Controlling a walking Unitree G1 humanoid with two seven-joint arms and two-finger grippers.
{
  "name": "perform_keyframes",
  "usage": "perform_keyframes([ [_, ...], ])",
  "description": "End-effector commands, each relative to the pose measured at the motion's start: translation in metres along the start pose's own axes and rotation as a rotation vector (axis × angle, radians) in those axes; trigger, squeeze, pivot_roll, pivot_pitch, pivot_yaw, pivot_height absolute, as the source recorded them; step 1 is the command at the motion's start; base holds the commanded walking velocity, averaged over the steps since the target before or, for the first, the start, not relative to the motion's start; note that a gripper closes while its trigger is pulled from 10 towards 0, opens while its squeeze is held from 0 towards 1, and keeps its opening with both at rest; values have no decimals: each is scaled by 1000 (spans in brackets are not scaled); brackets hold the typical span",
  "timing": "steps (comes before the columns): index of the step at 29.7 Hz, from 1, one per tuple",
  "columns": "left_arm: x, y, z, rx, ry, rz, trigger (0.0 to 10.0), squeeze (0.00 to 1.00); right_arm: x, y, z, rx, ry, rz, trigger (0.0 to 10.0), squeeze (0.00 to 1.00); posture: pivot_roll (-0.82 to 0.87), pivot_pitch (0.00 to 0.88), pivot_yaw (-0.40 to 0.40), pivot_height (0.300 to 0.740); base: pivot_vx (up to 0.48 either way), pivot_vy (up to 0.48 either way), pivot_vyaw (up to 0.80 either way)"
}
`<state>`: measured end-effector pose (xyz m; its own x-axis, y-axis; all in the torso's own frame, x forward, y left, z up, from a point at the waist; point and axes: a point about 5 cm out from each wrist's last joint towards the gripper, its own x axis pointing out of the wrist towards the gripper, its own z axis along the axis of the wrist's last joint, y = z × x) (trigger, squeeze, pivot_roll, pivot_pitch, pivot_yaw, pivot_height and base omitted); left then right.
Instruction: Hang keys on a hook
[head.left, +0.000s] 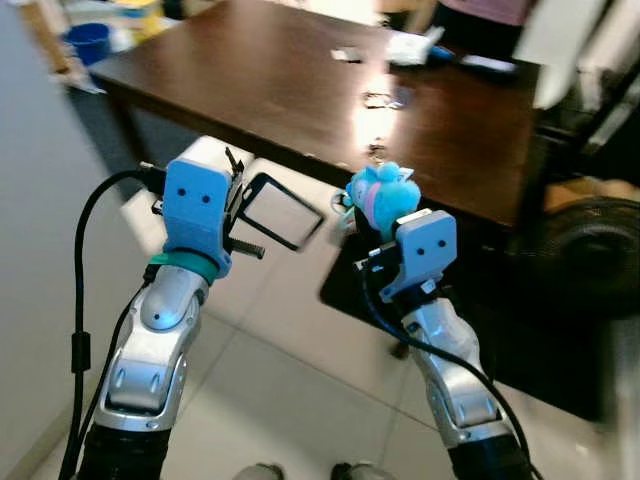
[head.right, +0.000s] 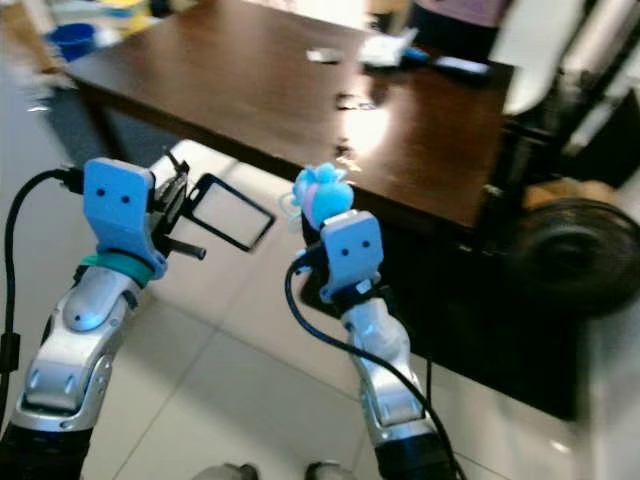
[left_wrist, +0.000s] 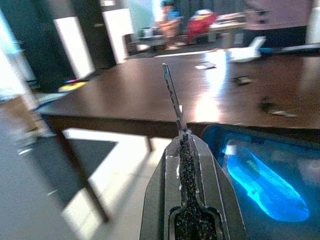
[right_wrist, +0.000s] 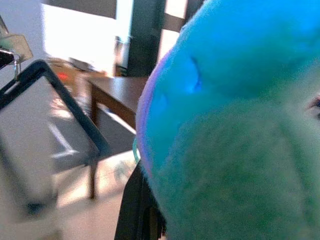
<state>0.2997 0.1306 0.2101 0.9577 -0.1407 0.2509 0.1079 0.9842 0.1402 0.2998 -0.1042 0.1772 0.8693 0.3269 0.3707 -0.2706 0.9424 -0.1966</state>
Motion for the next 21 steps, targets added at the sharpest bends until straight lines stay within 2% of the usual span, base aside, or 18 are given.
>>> perform_keyframes([
  [1,0,-1,0,6,13,0,10000,0,2,0,1,-8,-7,-3,10000,0,59,31,57,740,0,0,800],
  [21,6,-5,6,29,-22,7,10000,0,3,1,0,-10,-8,-4,10000,0,60,30,57,740,0,0,800],
])
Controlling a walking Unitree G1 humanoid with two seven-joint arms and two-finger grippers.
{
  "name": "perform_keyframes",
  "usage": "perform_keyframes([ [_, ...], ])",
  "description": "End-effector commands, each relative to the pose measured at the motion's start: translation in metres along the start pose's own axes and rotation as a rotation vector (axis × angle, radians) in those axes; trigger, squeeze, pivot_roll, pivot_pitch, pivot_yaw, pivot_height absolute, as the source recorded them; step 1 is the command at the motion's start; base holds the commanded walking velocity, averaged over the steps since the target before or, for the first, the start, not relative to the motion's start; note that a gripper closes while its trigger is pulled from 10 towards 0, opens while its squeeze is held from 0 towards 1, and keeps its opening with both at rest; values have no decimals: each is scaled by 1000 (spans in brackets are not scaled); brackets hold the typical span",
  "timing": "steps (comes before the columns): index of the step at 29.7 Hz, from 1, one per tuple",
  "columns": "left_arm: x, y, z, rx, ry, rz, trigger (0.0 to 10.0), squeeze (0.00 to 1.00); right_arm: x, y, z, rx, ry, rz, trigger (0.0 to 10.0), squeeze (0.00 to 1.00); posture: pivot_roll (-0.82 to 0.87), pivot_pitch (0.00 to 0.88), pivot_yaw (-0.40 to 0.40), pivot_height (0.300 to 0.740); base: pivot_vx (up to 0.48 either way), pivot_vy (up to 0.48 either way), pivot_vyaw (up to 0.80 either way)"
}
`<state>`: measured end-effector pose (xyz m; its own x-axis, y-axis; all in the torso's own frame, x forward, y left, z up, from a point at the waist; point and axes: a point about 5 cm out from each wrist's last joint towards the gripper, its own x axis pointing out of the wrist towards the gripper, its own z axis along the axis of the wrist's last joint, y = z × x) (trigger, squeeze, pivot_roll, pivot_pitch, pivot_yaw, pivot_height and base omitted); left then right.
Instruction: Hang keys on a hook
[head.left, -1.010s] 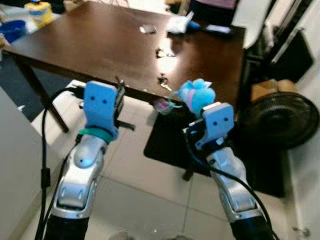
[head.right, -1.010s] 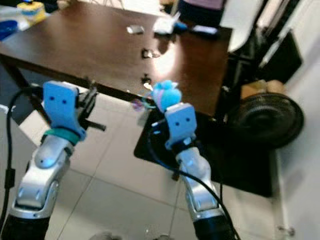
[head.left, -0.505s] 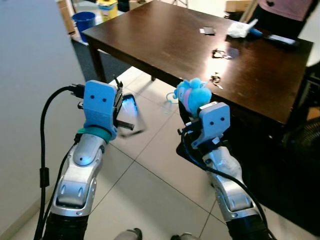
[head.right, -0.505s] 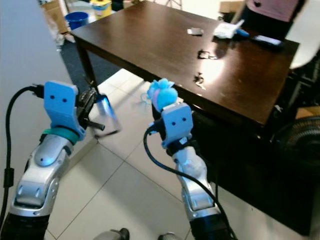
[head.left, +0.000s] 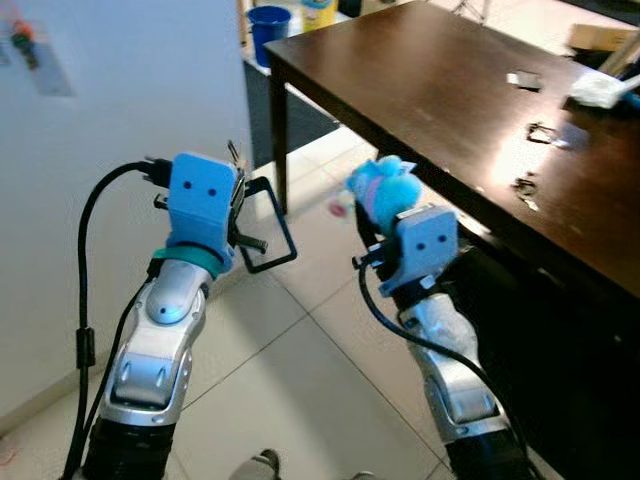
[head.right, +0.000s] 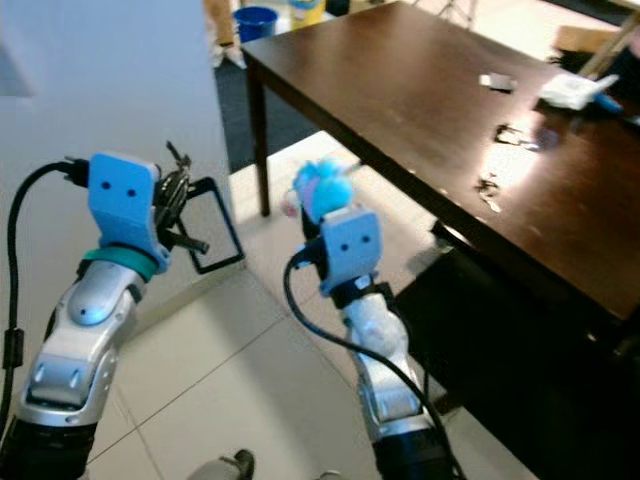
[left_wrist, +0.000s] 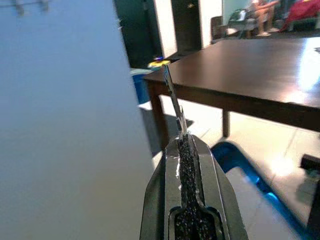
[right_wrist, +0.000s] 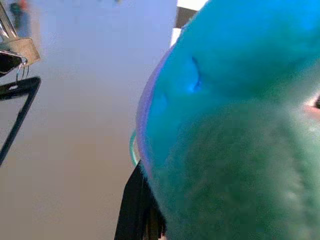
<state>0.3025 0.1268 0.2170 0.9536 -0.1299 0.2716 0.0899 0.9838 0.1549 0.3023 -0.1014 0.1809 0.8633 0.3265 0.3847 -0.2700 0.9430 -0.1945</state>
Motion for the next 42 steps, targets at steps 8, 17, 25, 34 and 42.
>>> perform_keyframes([
  [8,0,-4,-2,23,-1,-19,10000,0,-3,-1,-5,-14,15,-8,10000,0,57,30,62,740,0,0,800],
  [17,-14,-11,-36,63,82,-27,10000,0,-15,-9,-24,-47,93,-56,10000,0,44,14,63,740,0,0,800],
  [25,-4,-26,-21,35,7,-55,10000,0,-4,-19,-8,-33,18,-86,10000,0,38,8,61,740,294,0,300],
  [34,4,-26,-12,26,-38,-53,10000,0,-3,-25,-5,-48,-11,-119,10000,0,32,0,64,740,472,0,0],
  [42,8,-26,-4,17,-70,-54,10000,0,0,-39,14,-122,-116,-229,10000,0,29,0,81,740,472,0,0],
])
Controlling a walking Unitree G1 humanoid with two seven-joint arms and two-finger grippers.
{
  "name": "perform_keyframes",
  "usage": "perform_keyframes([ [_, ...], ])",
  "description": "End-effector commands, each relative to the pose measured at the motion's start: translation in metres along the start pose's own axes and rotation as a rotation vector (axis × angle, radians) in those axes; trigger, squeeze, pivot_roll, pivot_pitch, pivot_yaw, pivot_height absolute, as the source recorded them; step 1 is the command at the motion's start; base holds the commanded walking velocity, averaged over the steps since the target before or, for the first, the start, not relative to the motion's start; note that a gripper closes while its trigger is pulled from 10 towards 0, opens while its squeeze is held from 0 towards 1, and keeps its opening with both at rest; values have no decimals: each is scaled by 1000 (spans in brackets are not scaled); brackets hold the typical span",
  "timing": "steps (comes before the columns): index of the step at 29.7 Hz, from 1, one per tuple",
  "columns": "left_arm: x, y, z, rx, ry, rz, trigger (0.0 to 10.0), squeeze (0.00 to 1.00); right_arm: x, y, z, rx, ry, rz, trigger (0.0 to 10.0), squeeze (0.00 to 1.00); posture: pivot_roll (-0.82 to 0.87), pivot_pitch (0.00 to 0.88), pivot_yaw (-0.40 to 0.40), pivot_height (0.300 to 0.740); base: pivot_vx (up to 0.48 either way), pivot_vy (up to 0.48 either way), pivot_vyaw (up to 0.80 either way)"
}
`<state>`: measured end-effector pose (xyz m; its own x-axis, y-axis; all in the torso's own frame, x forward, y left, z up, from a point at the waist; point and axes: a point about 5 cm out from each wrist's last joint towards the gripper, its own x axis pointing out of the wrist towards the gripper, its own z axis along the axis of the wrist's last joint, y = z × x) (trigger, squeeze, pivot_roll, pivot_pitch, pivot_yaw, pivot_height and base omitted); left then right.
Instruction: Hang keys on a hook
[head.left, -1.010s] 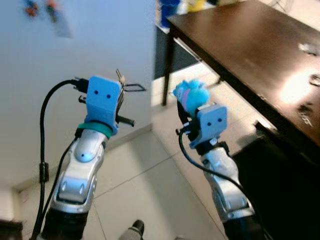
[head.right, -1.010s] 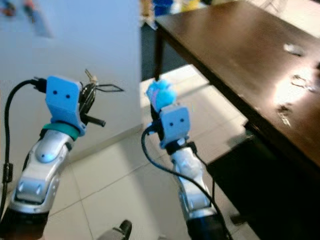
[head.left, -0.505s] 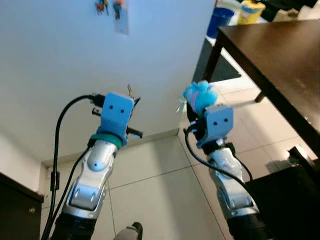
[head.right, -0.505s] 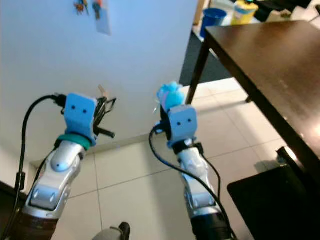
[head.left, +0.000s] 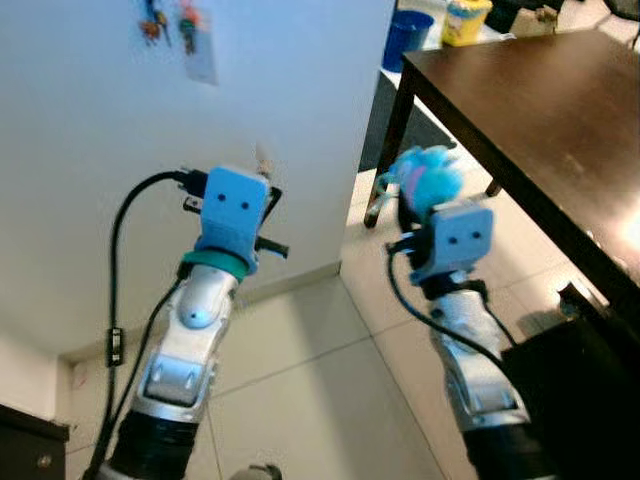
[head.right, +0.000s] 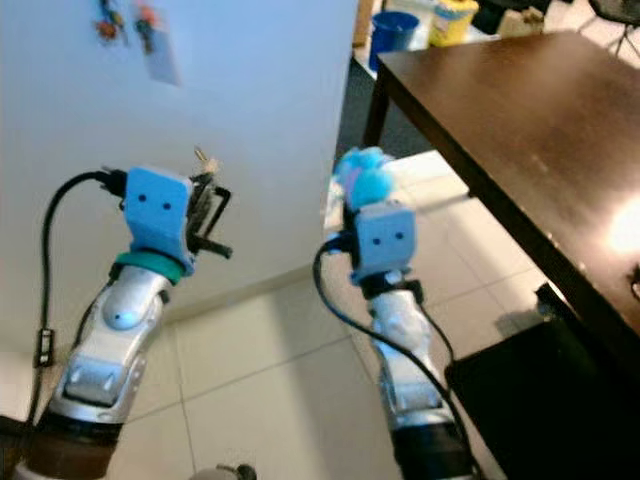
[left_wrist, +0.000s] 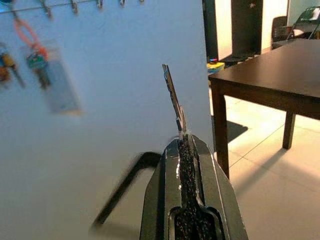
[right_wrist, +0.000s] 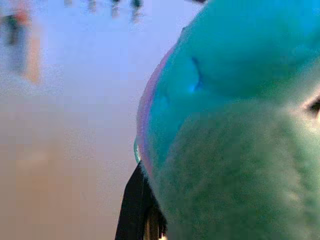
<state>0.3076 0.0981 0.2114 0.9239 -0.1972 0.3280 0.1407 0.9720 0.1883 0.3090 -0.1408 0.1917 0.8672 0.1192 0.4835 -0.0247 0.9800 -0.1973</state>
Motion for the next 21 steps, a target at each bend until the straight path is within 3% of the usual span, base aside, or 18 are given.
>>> perform_keyframes([
  [1,2,5,2,-8,-9,14,10000,0,6,-2,16,-22,-88,-19,10000,0,26,2,86,740,472,0,0],
  [8,6,17,13,-34,-53,48,10000,0,11,-3,30,-58,-166,27,10000,0,26,4,87,740,472,0,0],
  [10,4,28,24,-42,-103,71,10000,0,12,3,36,-92,-193,93,10000,0,31,6,82,740,472,0,0],
  [13,2,31,31,-50,-134,58,10000,0,11,6,35,-105,-194,120,10000,0,38,10,72,740,472,0,0],
  [15,-4,30,44,-91,-183,-19,10000,0,9,10,34,-112,-190,150,10000,0,46,15,62,740,454,0,0],
  [21,-21,25,57,-143,-205,-183,10000,0,7,9,33,-119,-184,173,10000,0,53,27,48,740,437,0,0],
])
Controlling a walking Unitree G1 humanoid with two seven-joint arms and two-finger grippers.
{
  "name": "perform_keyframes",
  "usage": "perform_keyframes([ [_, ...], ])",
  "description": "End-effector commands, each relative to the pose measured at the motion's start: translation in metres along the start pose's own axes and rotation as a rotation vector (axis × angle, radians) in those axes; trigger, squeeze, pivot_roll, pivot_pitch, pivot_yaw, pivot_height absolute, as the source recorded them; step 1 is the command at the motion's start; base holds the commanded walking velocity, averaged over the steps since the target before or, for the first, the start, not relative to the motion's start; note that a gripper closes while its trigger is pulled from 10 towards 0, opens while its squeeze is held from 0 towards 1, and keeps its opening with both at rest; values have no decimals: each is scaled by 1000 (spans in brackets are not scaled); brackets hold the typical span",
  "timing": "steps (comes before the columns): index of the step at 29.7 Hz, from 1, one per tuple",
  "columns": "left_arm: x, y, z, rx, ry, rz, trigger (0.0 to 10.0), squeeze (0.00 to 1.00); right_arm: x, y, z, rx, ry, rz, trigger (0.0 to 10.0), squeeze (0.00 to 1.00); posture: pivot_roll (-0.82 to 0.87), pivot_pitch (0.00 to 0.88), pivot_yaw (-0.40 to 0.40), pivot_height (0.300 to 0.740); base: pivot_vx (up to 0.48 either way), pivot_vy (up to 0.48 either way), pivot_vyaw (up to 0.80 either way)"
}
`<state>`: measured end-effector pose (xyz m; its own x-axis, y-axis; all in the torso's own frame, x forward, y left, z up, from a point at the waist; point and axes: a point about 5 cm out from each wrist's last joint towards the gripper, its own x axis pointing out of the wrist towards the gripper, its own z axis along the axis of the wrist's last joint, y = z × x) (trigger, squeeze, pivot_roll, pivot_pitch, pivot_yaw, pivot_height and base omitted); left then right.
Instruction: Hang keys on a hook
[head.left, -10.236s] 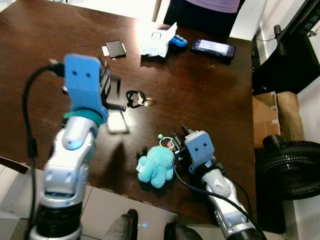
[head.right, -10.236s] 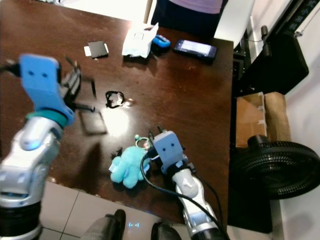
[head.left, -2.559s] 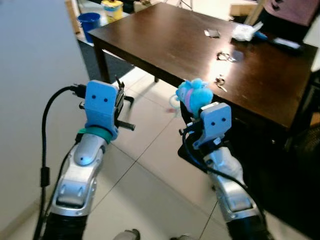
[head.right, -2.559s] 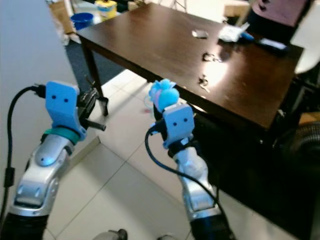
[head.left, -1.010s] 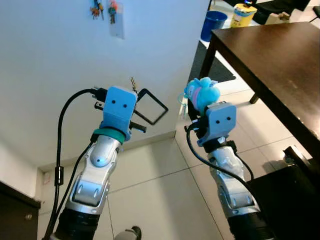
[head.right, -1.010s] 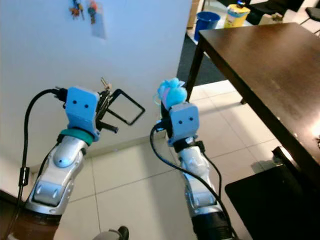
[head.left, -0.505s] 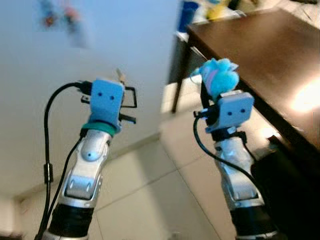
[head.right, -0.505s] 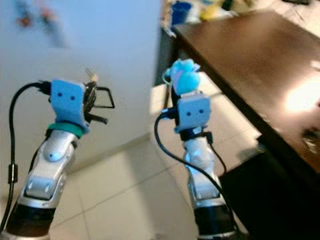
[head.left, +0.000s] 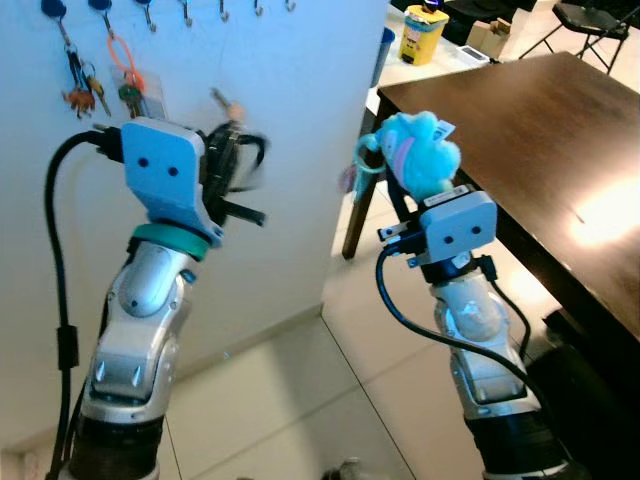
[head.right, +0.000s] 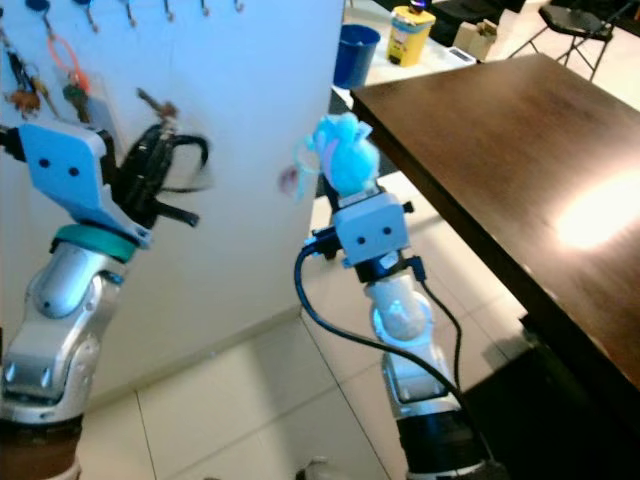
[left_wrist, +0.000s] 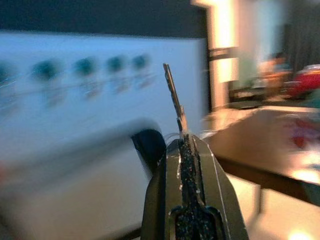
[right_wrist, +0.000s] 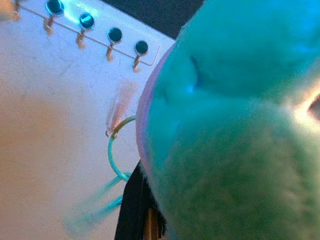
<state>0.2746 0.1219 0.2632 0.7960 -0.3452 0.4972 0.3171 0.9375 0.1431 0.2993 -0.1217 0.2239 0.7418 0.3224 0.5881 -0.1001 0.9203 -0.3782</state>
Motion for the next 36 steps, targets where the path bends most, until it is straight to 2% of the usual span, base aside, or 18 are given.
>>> perform_keyframes([
  [1,-5,-5,3,-43,9,-61,10000,0,-4,-3,-2,-11,13,6,10000,0,53,27,48,740,435,0,0],
  [5,-6,-5,7,-61,5,-91,10000,0,-5,-4,-2,-16,13,11,10000,0,52,32,44,740,435,0,0],
  [6,-9,-7,14,-103,-4,-154,10000,0,-6,-5,-2,-20,15,15,10000,0,57,38,37,740,431,0,0],
  [7,-9,-7,14,-103,-4,-154,10000,0,-6,-5,-2,-20,15,15,10000,0,57,38,37,740,431,0,0],
  [8,-11,-8,19,-134,-11,-212,10000,0,-6,-5,-3,-22,18,18,10000,0,57,38,37,740,428,0,0],
  [10,-23,-11,24,-220,5,-400,10000,0,-6,-3,-5,-20,26,32,10000,0,59,45,29,740,407,0,0],
  [11,-23,-11,24,-220,5,-400,10000,0,-6,-3,-5,-20,26,32,10000,0,59,45,29,740,405,0,0],
  [12,-29,-12,26,-251,10,-476,10000,0,-6,-2,-5,-19,29,38,10000,0,56,46,26,740,401,0,0],
  [13,-29,-12,26,-251,10,-476,10000,0,-6,-2,-5,-19,29,38,10000,0,56,46,26,740,401,0,0],
  [14,-35,-14,29,-279,8,-545,10000,0,-7,-2,-6,-19,32,42,10000,0,56,46,26,740,379,0,0],
  [16,-35,-14,29,-279,8,-545,10000,0,-7,-2,-6,-19,32,42,10000,0,56,46,26,740,379,0,0],
  [18,-42,-14,33,-306,7,-604,10000,0,-9,-3,-8,-27,44,44,10000,0,51,49,24,740,169,0,0],
  [24,-43,-12,38,-292,-3,-607,10000,0,-15,-3,-13,-27,73,62,10000,0,51,49,24,740,0,0,0],
  [26,-42,-12,40,-277,-13,-593,10000,0,-20,2,-15,-5,92,107,10000,0,45,55,23,740,0,0,0],
  [28,-39,-7,45,-262,-35,-562,10000,0,-33,15,-17,37,120,218,10000,0,45,55,23,740,0,0,0],
  [30,-39,-7,45,-262,-35,-562,10000,0,-33,15,-17,37,120,218,10000,0,45,55,23,740,0,0,0],
  [33,-38,-4,49,-256,-53,-543,10000,0,-43,22,-15,38,119,284,10000,0,51,53,26,740,0,0,0],
  [36,-38,0,55,-249,-65,-540,10000,0,-49,25,-9,4,79,314,10000,0,54,54,29,740,0,0,0],
])
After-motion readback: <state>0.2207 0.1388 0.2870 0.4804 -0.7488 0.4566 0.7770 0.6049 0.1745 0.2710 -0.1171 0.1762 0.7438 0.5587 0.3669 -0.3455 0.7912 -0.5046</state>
